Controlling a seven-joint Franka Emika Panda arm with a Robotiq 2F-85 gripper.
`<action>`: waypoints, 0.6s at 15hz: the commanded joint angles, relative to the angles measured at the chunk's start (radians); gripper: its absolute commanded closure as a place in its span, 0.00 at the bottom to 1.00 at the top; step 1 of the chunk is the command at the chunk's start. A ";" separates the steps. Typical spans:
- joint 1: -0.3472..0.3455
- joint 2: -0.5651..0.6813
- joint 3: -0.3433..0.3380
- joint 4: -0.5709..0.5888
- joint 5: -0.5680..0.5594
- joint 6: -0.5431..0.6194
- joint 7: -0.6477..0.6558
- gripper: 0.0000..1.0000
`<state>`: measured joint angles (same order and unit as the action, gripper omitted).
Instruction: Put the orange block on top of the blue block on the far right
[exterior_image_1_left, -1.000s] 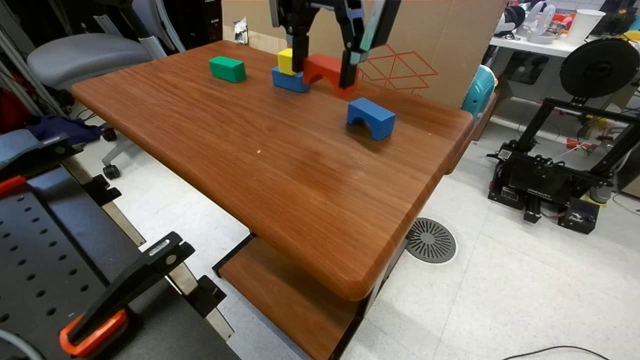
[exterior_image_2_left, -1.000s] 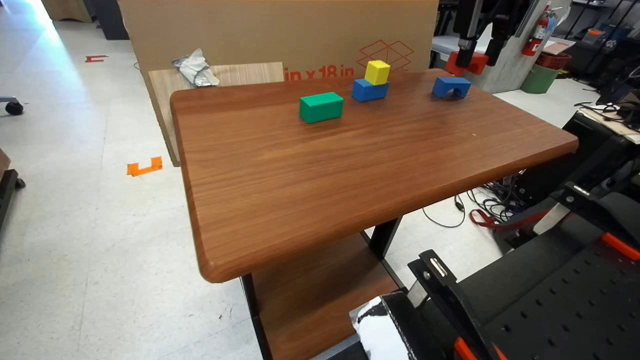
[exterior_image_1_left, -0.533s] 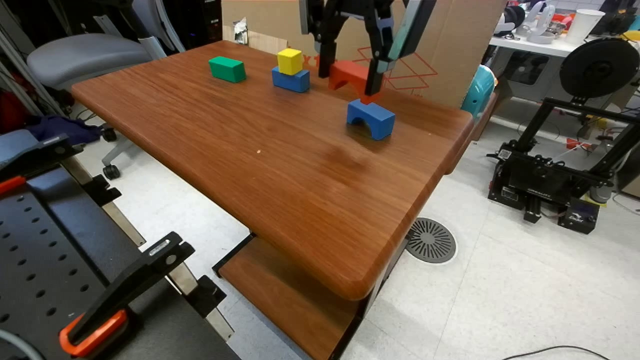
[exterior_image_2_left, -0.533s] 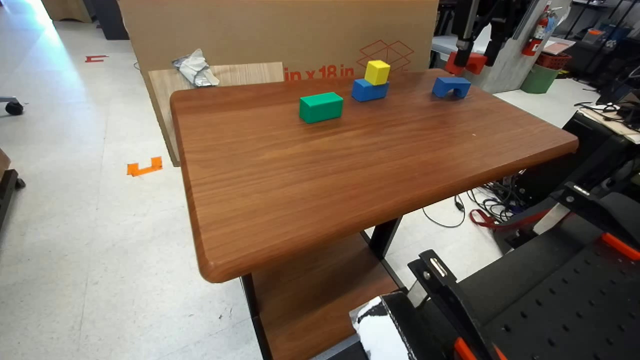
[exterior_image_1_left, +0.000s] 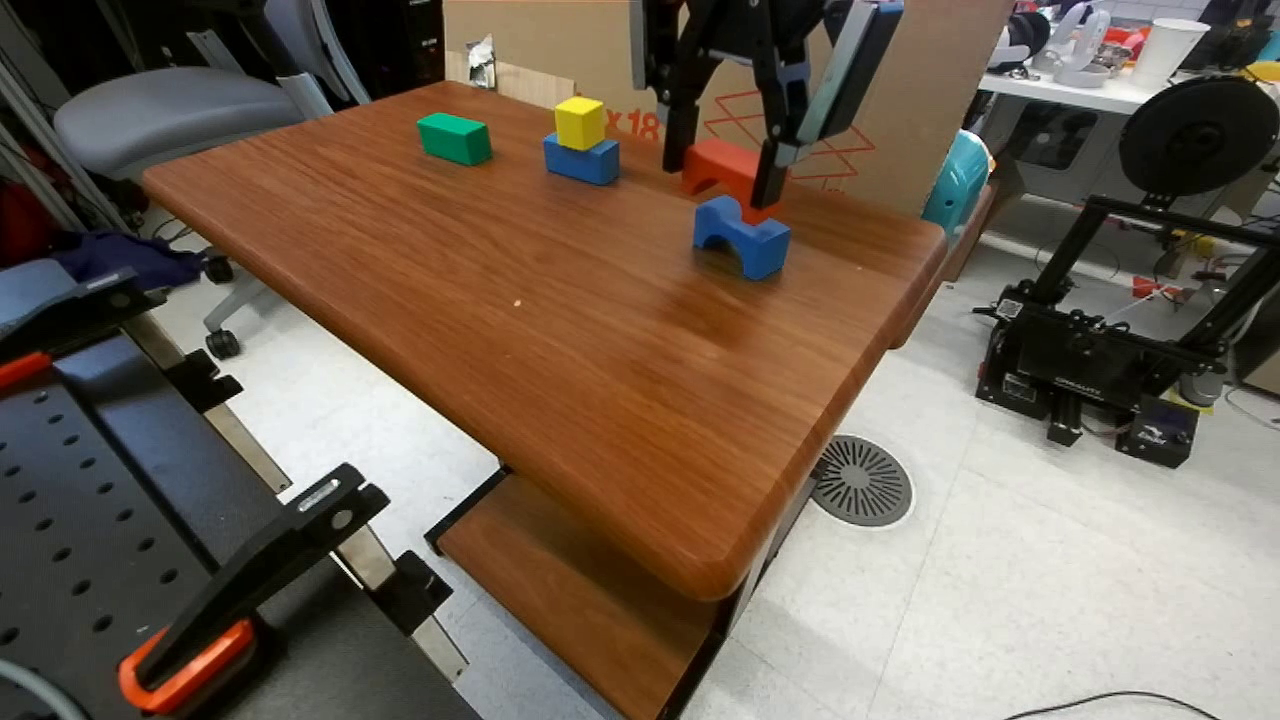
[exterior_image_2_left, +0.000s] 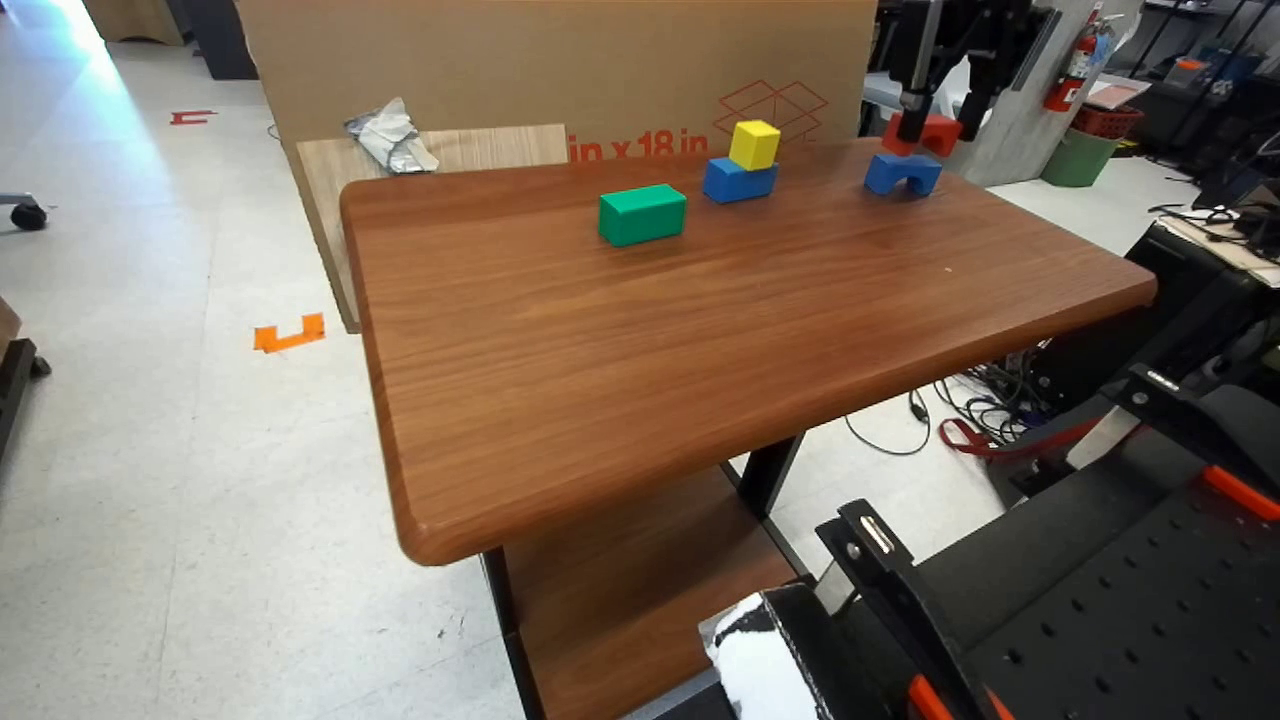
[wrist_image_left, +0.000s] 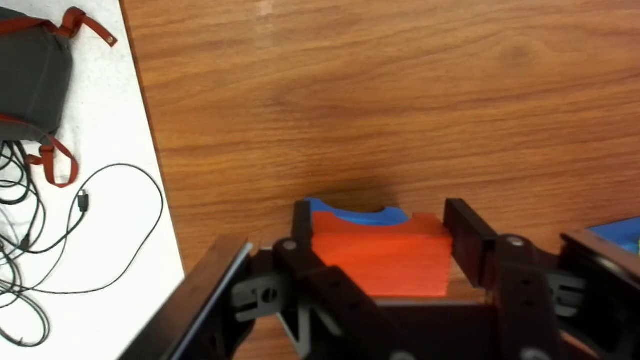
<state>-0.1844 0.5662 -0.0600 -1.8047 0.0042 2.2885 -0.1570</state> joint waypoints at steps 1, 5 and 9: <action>-0.002 0.040 -0.001 0.071 0.020 -0.058 0.019 0.58; -0.002 0.058 0.000 0.102 0.020 -0.084 0.030 0.58; -0.001 0.068 -0.003 0.112 0.018 -0.086 0.039 0.58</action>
<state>-0.1844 0.6115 -0.0600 -1.7387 0.0042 2.2463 -0.1311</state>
